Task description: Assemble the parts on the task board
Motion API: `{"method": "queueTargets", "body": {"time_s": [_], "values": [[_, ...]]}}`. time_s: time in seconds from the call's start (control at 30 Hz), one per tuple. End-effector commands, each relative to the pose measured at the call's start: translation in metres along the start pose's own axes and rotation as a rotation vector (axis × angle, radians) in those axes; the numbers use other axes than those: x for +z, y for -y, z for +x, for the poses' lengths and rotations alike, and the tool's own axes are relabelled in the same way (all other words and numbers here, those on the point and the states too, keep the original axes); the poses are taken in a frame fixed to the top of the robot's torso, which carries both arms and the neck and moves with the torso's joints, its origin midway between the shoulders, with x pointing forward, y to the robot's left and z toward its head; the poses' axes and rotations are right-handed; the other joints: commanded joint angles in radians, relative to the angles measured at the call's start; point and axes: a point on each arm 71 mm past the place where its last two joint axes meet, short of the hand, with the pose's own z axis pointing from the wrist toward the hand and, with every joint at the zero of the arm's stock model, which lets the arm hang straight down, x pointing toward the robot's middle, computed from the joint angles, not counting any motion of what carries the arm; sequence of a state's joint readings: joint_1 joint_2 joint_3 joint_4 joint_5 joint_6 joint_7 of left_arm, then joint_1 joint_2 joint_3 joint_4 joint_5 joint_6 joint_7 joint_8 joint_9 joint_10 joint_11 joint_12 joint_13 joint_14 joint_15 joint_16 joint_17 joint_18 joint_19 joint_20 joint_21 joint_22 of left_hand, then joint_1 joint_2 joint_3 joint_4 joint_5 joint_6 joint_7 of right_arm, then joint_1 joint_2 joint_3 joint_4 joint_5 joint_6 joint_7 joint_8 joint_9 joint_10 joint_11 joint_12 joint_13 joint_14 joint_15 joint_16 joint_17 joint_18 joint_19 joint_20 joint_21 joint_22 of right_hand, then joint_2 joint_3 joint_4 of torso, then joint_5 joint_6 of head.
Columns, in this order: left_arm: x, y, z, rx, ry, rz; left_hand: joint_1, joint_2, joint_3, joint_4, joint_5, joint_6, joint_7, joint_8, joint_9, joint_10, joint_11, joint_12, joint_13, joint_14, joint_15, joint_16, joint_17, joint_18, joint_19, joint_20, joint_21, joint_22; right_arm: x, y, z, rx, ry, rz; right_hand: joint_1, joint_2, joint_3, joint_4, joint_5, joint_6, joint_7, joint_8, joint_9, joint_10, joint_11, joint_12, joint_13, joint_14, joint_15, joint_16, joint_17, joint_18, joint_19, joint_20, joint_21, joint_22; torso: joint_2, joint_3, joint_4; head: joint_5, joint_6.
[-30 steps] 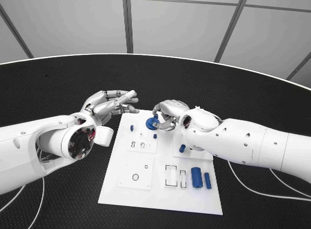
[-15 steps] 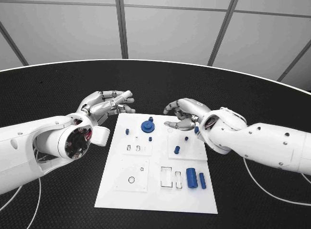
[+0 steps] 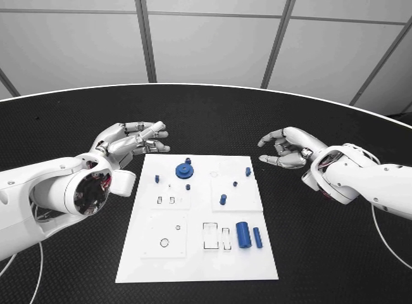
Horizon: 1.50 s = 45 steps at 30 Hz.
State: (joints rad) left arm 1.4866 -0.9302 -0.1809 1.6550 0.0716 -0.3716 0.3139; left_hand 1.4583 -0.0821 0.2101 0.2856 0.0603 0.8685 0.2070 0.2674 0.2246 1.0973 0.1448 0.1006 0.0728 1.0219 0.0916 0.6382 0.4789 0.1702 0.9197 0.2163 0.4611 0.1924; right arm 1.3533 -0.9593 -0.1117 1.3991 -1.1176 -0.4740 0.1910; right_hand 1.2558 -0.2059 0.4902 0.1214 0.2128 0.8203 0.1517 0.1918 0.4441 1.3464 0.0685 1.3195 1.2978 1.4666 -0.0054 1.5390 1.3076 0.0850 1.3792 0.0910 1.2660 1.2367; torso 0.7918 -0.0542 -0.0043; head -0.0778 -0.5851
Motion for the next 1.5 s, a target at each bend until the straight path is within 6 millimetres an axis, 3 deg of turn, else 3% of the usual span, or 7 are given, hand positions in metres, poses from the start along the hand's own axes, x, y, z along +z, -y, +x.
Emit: {"method": "queueTargets", "body": {"time_s": [0.03, 0.2, 0.37, 0.47, 1.2, 1.5], "values": [[0.000, 0.000, 0.000, -0.001, -0.001, -0.001, 0.009, -0.003, 0.006, -0.002, -0.001, -0.003, 0.006, -0.004, 0.001, 0.003, 0.005, -0.003, -0.001, -0.007, -0.002, 0.003, 0.001, 0.012, -0.007, 0.002, 0.006, 0.001, -0.004, 0.010, 0.000, -0.005, 0.002, 0.025, 0.011, -0.001, -0.002, -0.008, 0.004, 0.010, 0.000, 0.000, 0.001, 0.000, -0.001, -0.001, 0.001, 0.084, -0.009, 0.000, 0.183, -0.001, -0.003, 0.001, -0.001, 0.001, 0.003, -0.0026, 0.0028, -0.010, -0.003], [-0.001, 0.000, 0.000, -0.001, -0.002, -0.001, 0.009, -0.003, 0.006, -0.002, -0.001, -0.003, 0.006, -0.004, 0.001, 0.003, 0.005, -0.003, -0.001, -0.007, -0.002, 0.003, 0.001, 0.012, -0.007, 0.002, 0.006, 0.001, -0.009, 0.024, 0.009, -0.007, -0.003, 0.066, 0.014, -0.005, -0.002, -0.013, 0.007, -0.009, 0.007, -0.016, -0.004, -0.008, 0.004, -0.010, -0.008, 0.085, -0.001, -0.001, 0.183, -0.001, -0.003, 0.005, -0.006, -0.002, 0.005, -0.0068, 0.0021, -0.008, -0.006], [-0.002, 0.000, 0.001, -0.003, -0.005, -0.001, 0.010, -0.004, 0.008, -0.003, -0.001, -0.002, 0.006, -0.004, 0.002, 0.005, 0.005, -0.003, -0.001, -0.008, -0.002, 0.004, 0.002, 0.012, -0.008, 0.002, 0.007, 0.001, -0.009, 0.029, 0.021, -0.004, -0.022, 0.090, 0.016, -0.006, -0.002, -0.016, 0.006, -0.035, 0.014, -0.035, -0.010, -0.016, 0.010, -0.017, -0.015, 0.085, 0.007, -0.002, 0.182, -0.001, -0.003, 0.011, -0.010, -0.004, 0.005, -0.0043, 0.0000, -0.004, -0.011], [-0.002, 0.000, 0.002, -0.004, -0.008, -0.002, 0.010, -0.004, 0.008, -0.003, -0.001, -0.002, 0.006, -0.004, 0.002, 0.005, 0.005, -0.003, -0.001, -0.008, -0.002, 0.004, 0.002, 0.012, -0.008, 0.002, 0.007, 0.001, -0.005, 0.030, 0.029, -0.001, -0.038, 0.098, 0.016, -0.006, -0.003, -0.016, 0.006, -0.040, 0.015, -0.038, -0.011, -0.018, 0.011, -0.019, -0.016, 0.085, 0.008, -0.001, 0.184, -0.001, -0.003, 0.012, -0.010, -0.003, 0.007, -0.0046, 0.0023, -0.007, -0.012], [-0.004, 0.000, 0.003, -0.005, -0.010, -0.002, 0.011, -0.005, 0.010, -0.003, -0.001, -0.002, 0.006, -0.004, 0.002, 0.005, 0.005, -0.004, 0.000, -0.008, -0.002, 0.004, 0.002, 0.012, -0.008, 0.002, 0.007, 0.002, 0.011, 0.017, 0.067, 0.033, -0.122, 0.089, 0.018, 0.004, 0.001, -0.018, 0.009, -0.018, 0.016, -0.031, -0.006, -0.002, 0.012, 0.000, 0.002, 0.089, 0.010, 0.005, 0.198, -0.003, 0.006, 0.016, -0.001, 0.009, 0.011, -0.0018, 0.0053, -0.004, -0.020], [-0.004, 0.000, 0.002, -0.005, -0.009, -0.002, 0.011, -0.005, 0.010, -0.003, -0.001, -0.002, 0.006, -0.004, 0.002, 0.005, 0.005, -0.004, 0.000, -0.008, -0.002, 0.004, 0.002, 0.012, -0.008, 0.002, 0.007, 0.002, 0.012, 0.018, 0.069, 0.032, -0.122, 0.101, 0.019, 0.009, 0.004, -0.018, 0.011, -0.009, 0.016, -0.028, -0.004, 0.004, 0.012, 0.007, 0.009, 0.090, 0.009, 0.007, 0.202, -0.005, 0.010, 0.016, 0.004, 0.015, 0.012, -0.0020, 0.0056, -0.001, -0.024]]}}
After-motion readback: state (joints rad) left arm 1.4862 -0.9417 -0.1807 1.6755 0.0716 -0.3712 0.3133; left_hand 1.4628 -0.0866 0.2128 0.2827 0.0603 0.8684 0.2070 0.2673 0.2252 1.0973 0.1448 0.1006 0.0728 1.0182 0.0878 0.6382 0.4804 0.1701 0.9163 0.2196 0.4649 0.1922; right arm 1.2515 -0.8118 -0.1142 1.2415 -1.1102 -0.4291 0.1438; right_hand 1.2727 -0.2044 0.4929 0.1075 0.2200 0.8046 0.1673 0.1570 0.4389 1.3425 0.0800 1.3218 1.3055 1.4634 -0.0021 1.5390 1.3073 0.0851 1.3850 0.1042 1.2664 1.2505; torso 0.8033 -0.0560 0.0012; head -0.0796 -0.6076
